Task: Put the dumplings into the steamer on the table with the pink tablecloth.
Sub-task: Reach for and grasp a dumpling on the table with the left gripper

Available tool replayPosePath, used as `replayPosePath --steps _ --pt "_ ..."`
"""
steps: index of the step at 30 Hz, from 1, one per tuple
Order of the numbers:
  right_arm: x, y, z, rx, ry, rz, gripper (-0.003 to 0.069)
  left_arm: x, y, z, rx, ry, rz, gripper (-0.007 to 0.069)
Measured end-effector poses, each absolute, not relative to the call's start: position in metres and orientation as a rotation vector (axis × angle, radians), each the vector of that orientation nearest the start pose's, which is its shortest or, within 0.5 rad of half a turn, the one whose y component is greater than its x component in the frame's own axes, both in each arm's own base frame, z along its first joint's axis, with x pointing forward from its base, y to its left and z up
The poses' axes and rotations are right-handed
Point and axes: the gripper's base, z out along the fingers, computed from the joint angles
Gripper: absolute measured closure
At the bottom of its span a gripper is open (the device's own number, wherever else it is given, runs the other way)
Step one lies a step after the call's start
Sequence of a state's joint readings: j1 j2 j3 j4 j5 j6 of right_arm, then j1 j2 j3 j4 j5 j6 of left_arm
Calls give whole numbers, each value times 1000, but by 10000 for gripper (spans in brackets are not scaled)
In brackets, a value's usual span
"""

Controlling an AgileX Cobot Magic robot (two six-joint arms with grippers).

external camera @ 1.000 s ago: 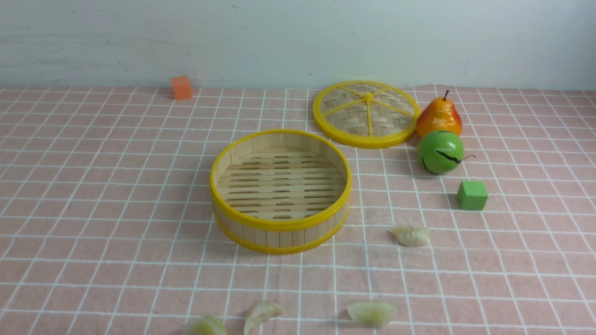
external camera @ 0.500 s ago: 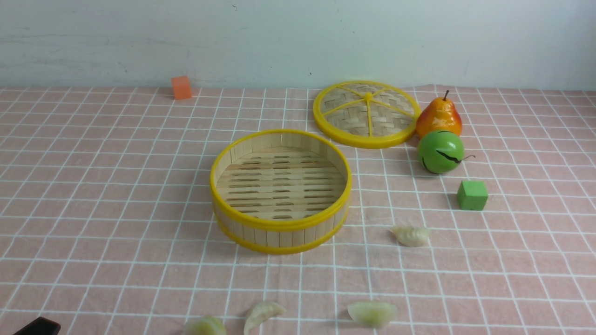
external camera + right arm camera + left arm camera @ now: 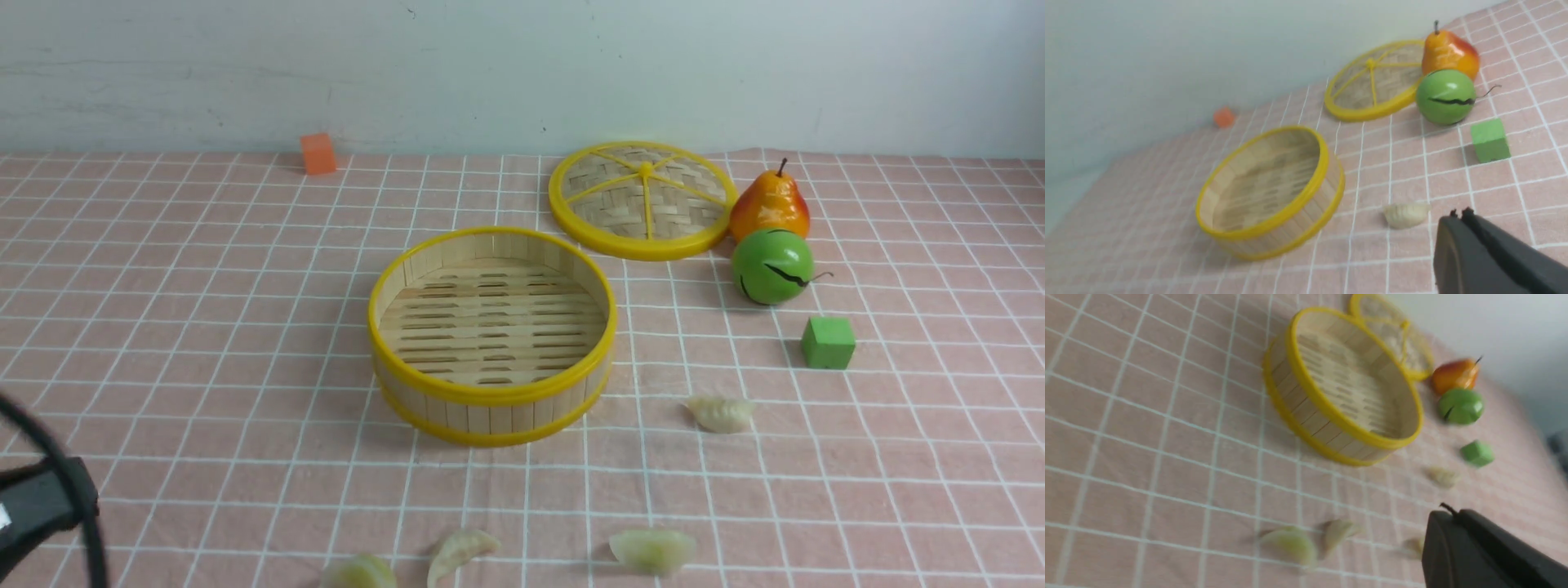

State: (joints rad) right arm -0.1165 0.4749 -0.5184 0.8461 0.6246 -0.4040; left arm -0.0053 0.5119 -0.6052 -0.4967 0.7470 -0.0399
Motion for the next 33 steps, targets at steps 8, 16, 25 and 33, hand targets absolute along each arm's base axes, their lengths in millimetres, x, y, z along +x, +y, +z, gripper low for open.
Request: replayPosePath --steps 8,16,25,33 --pt "134 64 339 -514 2258 694 678 119 -42 352 432 2326 -267 638" --pt "130 93 321 -920 2520 643 672 155 -82 315 1121 2549 -11 638" --pt "117 90 333 -931 2417 605 665 200 -125 271 1462 2411 -16 529" --pt "115 89 336 -932 2400 599 659 235 -151 214 1744 2302 -34 134"
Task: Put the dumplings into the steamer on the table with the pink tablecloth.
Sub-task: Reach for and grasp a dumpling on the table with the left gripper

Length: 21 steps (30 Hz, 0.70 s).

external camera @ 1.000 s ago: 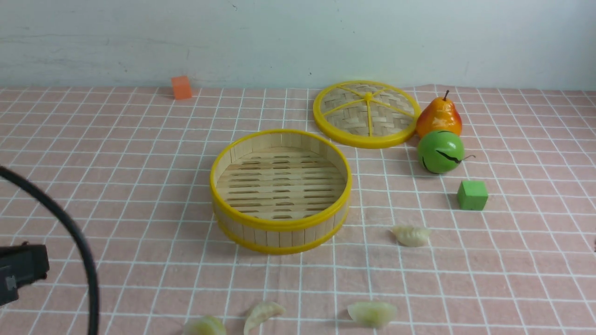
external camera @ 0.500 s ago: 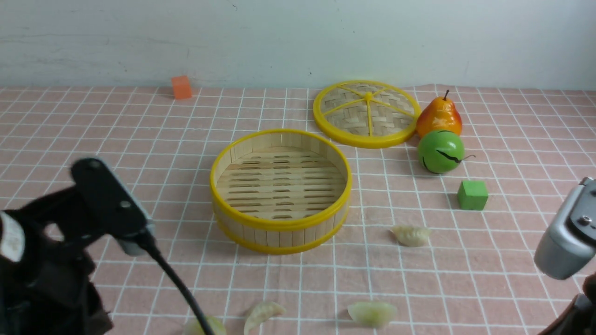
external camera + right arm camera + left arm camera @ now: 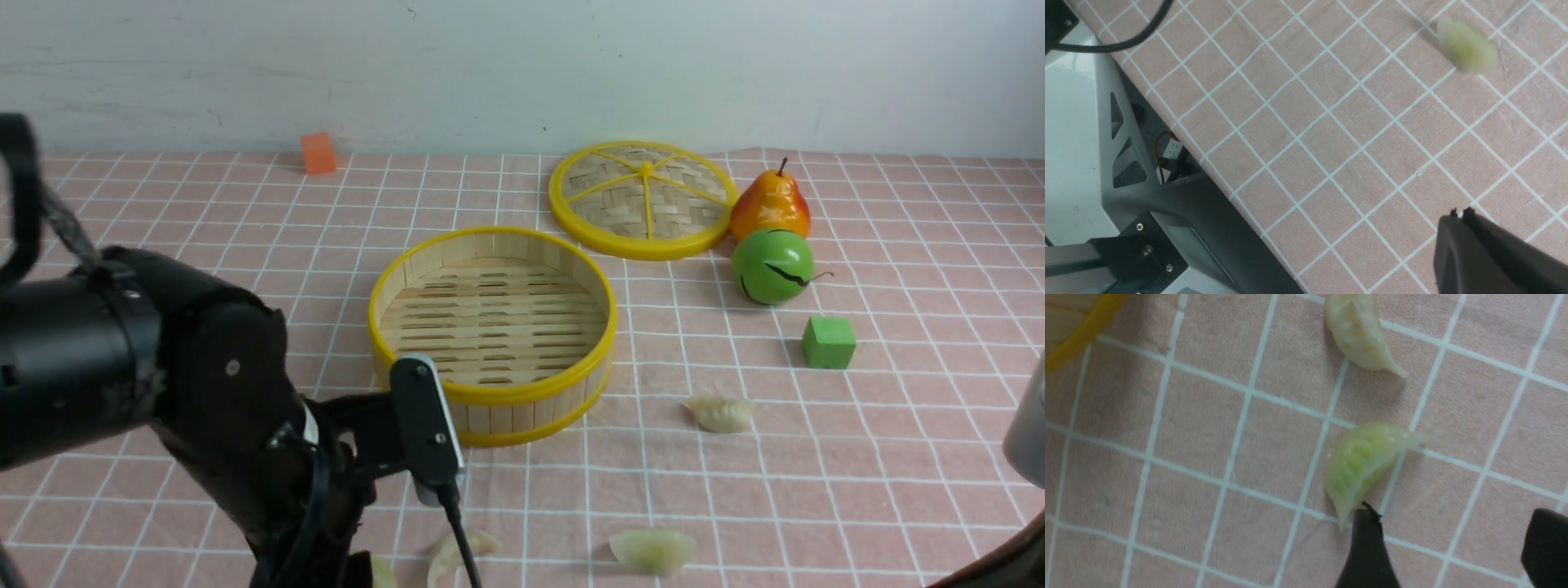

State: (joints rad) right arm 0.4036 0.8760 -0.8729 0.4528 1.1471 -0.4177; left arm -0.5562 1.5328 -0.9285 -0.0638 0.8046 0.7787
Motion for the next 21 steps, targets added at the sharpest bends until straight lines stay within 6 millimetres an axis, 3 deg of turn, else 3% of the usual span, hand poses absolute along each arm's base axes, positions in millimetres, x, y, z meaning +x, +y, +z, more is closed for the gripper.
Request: replayPosePath --steps 5,8,12,16,19,21 --pt "115 88 336 -930 2397 594 656 251 -160 182 1831 2255 -16 79" --pt "115 88 336 -930 2397 594 652 258 -163 166 1862 2250 3 85" --pt "115 88 336 -931 2398 590 650 260 -163 159 1889 2253 17 119" --pt "115 88 336 -932 2398 589 648 259 -164 159 1892 2252 24 246" --pt "115 88 336 -932 2398 589 647 260 -164 159 1820 2306 21 386" --pt "115 88 336 -932 2398 589 647 260 -164 159 1742 2365 16 421"
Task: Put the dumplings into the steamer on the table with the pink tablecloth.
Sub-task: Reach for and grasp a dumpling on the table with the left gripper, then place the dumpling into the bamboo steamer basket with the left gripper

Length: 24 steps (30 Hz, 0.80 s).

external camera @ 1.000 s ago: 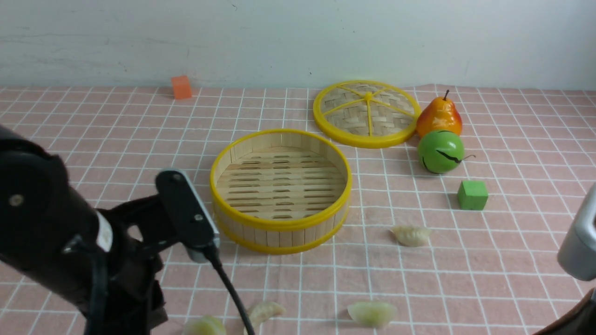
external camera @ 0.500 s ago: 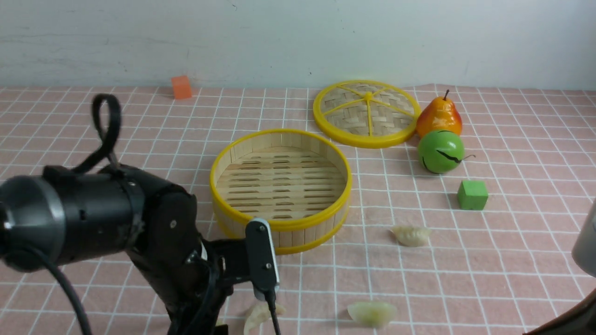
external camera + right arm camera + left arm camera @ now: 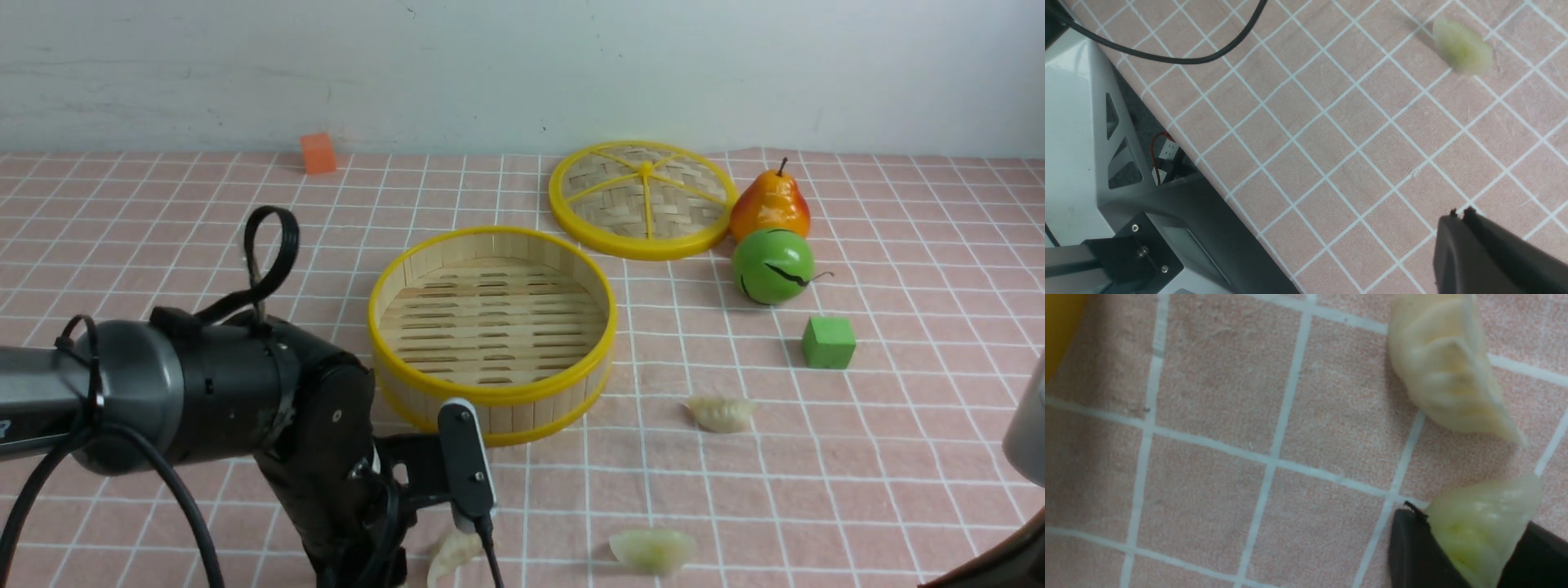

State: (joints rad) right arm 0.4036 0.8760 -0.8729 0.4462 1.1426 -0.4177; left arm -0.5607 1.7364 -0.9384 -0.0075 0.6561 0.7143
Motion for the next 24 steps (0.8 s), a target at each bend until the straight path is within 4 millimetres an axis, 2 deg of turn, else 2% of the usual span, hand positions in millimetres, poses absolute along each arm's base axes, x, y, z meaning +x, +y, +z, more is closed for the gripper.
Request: replayPosePath --steps 6,12,15,18,19,20,22,24 --pt "115 88 336 -932 2398 589 647 260 -162 165 1510 2531 10 415" --pt "118 89 338 -911 2372 582 645 279 -175 218 1239 2578 -38 415" --pt "119 89 338 -906 2366 579 645 306 -195 275 897 2573 -166 415" --pt "119 88 338 -907 2366 573 645 326 -208 302 742 2551 -224 415" --pt "119 88 338 -907 2365 570 643 339 -216 309 691 2539 -246 415" --pt "119 88 338 -907 2365 568 643 340 -218 310 685 2538 -248 415" --pt "119 88 338 -908 2366 567 641 364 -232 309 639 2532 -264 415" --pt "119 88 338 -910 2368 566 638 385 -245 298 604 2538 -262 415"
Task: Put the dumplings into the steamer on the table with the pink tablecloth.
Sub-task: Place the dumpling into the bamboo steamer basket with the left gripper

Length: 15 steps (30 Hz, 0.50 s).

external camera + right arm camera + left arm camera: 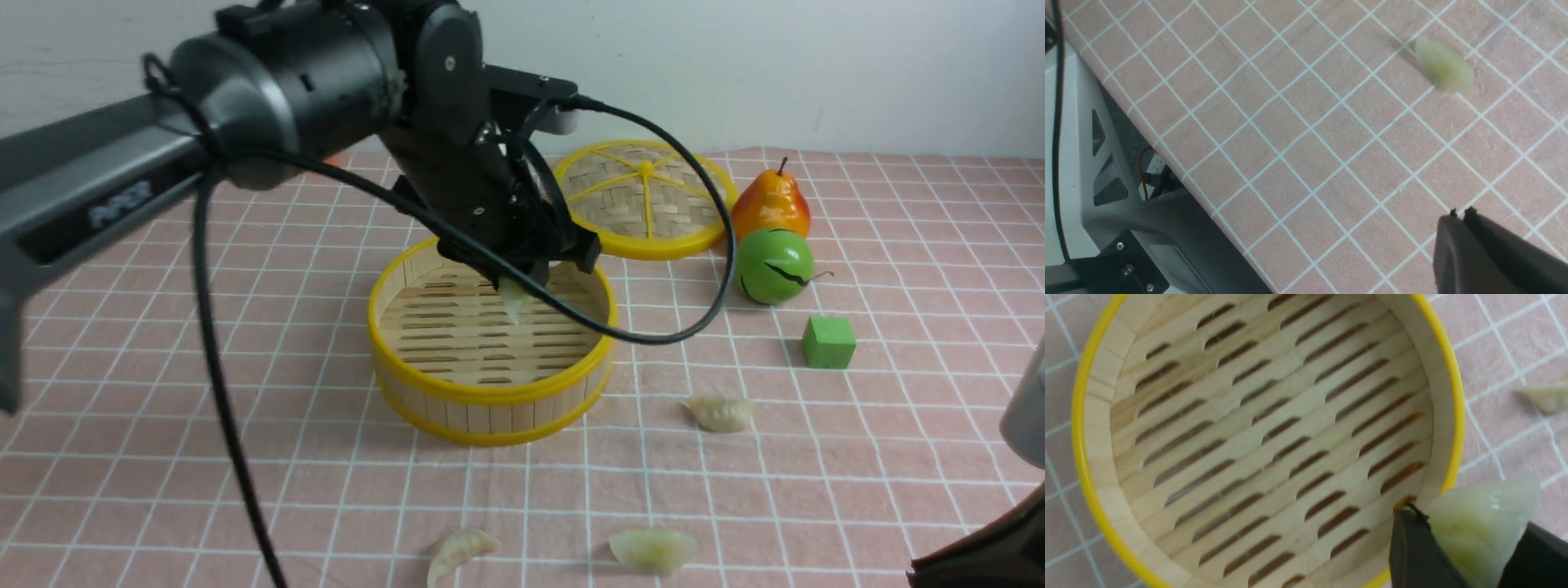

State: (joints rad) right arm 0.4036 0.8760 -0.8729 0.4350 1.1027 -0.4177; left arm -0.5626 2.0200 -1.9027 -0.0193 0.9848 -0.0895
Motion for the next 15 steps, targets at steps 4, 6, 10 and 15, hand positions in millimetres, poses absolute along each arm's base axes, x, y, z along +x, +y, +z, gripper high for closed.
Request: replayPosePath --steps 4,6,10,15 --pt "117 88 337 -907 2393 575 636 418 -261 266 540 2556 -208 415" --pt "117 88 336 -893 2408 582 634 431 -265 254 503 2551 -172 415" --pt "114 87 335 -841 2464 609 628 451 -270 224 421 2570 -114 415" --pt "113 87 334 -843 2487 616 623 456 -271 205 389 2605 -111 415"
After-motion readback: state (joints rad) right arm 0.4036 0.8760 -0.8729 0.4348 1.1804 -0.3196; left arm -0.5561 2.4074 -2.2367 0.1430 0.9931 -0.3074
